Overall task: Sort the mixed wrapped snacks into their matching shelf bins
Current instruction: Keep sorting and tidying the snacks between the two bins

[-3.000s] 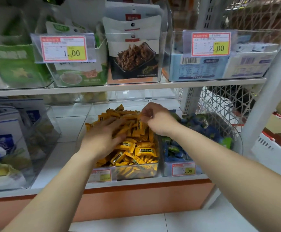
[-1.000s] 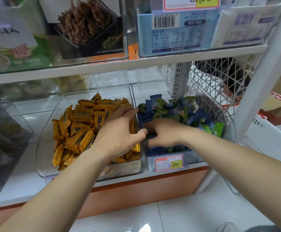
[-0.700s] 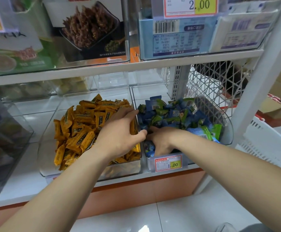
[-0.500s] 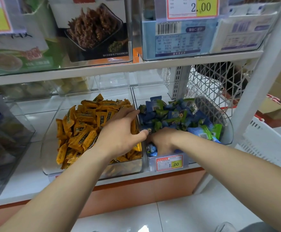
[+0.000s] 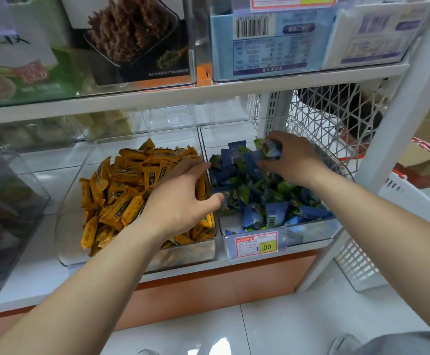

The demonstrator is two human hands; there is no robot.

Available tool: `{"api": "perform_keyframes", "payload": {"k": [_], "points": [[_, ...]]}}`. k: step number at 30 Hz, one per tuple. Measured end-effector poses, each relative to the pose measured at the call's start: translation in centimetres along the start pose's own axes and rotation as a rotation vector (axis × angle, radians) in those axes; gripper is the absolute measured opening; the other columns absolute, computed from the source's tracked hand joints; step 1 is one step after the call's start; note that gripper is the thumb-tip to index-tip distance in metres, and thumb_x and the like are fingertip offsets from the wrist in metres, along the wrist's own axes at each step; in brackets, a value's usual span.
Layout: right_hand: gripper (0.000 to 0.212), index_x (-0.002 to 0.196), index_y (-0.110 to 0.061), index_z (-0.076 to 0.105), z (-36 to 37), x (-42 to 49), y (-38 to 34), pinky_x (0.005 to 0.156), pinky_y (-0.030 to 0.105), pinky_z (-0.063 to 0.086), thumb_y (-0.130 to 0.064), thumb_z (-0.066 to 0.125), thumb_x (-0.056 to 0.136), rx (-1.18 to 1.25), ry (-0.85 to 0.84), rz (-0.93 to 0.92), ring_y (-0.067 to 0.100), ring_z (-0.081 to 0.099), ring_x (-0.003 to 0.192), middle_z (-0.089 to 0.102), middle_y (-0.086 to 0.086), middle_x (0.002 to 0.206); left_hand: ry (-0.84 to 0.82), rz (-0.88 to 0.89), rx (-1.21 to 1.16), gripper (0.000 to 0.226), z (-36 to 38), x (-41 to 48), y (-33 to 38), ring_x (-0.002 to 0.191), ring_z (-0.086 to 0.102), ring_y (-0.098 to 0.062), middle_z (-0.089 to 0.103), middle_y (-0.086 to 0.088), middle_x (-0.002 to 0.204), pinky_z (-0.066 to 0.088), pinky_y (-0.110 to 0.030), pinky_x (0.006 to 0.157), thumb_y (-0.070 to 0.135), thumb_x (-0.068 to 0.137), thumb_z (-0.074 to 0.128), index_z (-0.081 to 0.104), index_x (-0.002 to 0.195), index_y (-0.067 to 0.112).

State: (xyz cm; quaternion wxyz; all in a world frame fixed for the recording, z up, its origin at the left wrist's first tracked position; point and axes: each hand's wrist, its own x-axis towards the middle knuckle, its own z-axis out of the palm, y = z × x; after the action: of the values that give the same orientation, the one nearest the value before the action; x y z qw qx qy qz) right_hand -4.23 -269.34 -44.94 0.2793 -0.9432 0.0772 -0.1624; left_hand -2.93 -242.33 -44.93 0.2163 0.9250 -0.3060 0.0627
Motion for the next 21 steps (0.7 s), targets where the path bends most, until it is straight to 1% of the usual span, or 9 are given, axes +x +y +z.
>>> {"api": "perform_keyframes", "payload": {"k": [3,5,8,10,13,15,18,20,21], "points": [[0.044,0.123,-0.027,0.055,-0.7,0.0,0.7,0.068,0.03,0.039,-0.046,0.07,0.088,-0.216,-0.107,0.06,0.019,0.049,0.083,0.066,0.003,0.117,0.0,0.003,0.001,0.077,0.0,0.0,-0.1,0.138,0.034,-0.013,0.034,0.012,0.152,0.035,-0.028,0.102,0.069,0.081,0.053,0.038,0.149,0.034],[0.045,0.128,-0.03,0.053,-1.1,-0.2,0.9,0.07,0.033,0.042,-0.051,0.065,0.09,-0.298,-0.189,0.073,0.022,0.051,0.086,0.065,0.003,0.123,0.001,0.009,0.006,0.075,0.0,0.0,-0.1,0.139,0.033,-0.013,0.034,0.011,0.153,0.034,-0.026,0.103,0.066,0.084,0.056,0.038,0.149,0.033],[0.06,0.139,-0.036,0.048,-2.2,-0.5,0.2,0.08,0.033,0.048,-0.058,0.064,0.086,-0.354,-0.289,0.062,0.026,0.06,0.107,0.06,-0.001,0.133,0.005,0.01,0.025,0.074,-0.1,0.0,0.2,0.138,0.035,-0.014,0.034,0.01,0.152,0.036,-0.028,0.104,0.064,0.085,0.057,0.038,0.149,0.032],[0.064,0.14,-0.038,0.046,-2.5,-0.5,-0.3,0.081,0.036,0.048,-0.063,0.062,0.084,-0.457,-0.305,0.041,0.029,0.057,0.113,0.056,0.002,0.134,-0.002,0.005,0.049,0.074,-0.2,0.0,0.4,0.137,0.036,-0.015,0.035,0.009,0.152,0.038,-0.03,0.104,0.064,0.086,0.056,0.038,0.149,0.03],[0.069,0.145,-0.037,0.04,-2.3,-0.5,0.0,0.092,0.043,0.043,-0.064,0.058,0.084,-0.583,-0.264,0.044,0.035,0.043,0.128,0.044,0.008,0.141,-0.006,0.002,0.062,0.073,-0.3,0.0,0.8,0.136,0.038,-0.016,0.037,0.006,0.151,0.039,-0.03,0.102,0.06,0.086,0.058,0.04,0.149,0.028],[0.079,0.15,-0.034,0.031,-1.7,-0.5,0.8,0.097,0.041,0.045,-0.068,0.056,0.083,-0.509,-0.327,0.107,0.035,0.046,0.13,0.041,0.009,0.149,0.005,-0.013,0.059,0.071,-0.3,0.0,1.1,0.134,0.04,-0.017,0.037,0.005,0.15,0.039,-0.028,0.099,0.056,0.086,0.061,0.041,0.148,0.027],[0.1,0.157,-0.035,0.015,-0.2,-0.9,2.0,0.1,0.04,0.045,-0.08,0.054,0.077,-0.34,-0.533,0.237,0.035,0.042,0.137,0.028,0.008,0.161,0.053,-0.057,0.069,0.067,0.2,0.1,1.6,0.127,0.047,-0.02,0.04,0.004,0.146,0.043,-0.028,0.093,0.051,0.086,0.063,0.045,0.145,0.026],[0.109,0.158,-0.039,0.004,0.4,-0.7,2.4,0.108,0.042,0.039,-0.083,0.056,0.073,-0.265,-0.579,0.286,0.034,0.032,0.145,0.016,0.005,0.166,0.092,-0.082,0.102,0.063,0.9,0.2,2.3,0.116,0.054,-0.021,0.043,0.002,0.14,0.047,-0.027,0.082,0.049,0.084,0.064,0.048,0.14,0.025],[0.111,0.158,-0.04,0.003,0.7,-0.5,2.4,0.109,0.042,0.037,-0.082,0.058,0.072,-0.237,-0.573,0.288,0.033,0.03,0.146,0.014,0.004,0.166,0.113,-0.087,0.117,0.06,1.2,0.2,2.6,0.109,0.057,-0.021,0.045,0.001,0.136,0.046,-0.026,0.075,0.048,0.083,0.065,0.05,0.136,0.024]]}}
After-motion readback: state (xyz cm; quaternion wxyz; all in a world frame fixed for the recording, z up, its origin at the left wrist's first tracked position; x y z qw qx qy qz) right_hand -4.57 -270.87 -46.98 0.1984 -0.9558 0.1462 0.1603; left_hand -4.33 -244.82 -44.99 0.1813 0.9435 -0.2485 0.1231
